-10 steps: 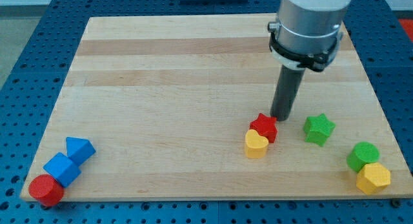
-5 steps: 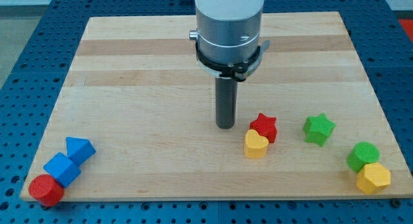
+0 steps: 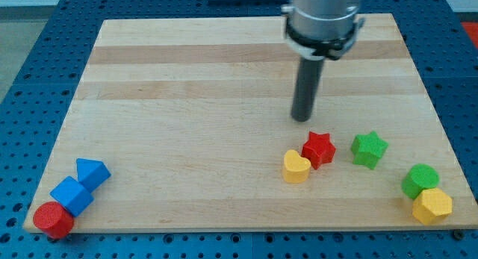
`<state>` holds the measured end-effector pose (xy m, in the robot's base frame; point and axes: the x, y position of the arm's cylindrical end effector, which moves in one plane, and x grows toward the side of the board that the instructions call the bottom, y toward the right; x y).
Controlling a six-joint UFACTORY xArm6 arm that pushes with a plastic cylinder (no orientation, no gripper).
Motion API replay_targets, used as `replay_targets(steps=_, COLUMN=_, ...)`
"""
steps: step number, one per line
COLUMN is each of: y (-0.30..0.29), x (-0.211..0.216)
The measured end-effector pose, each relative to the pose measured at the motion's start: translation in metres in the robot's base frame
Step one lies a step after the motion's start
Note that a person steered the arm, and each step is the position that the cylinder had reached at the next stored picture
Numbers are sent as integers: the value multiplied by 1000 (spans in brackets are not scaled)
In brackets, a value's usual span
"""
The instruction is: Push the red star along with green star towards right a bit
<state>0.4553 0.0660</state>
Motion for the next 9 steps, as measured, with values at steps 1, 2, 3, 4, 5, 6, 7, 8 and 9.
replay_targets(steps=1, y=-13, x=38)
replay_targets(steps=2, y=-13, x=65)
replay_targets(steps=3, y=-7, x=65)
replay_targets(steps=4, y=42, x=64)
replay_targets(steps=5, y=73, x=63)
replay_targets(steps=6, y=73, x=63)
replay_targets(steps=7, y=86, x=70)
replay_targets(steps=8, y=98, x=77)
replay_targets(steps=9, y=100, x=77)
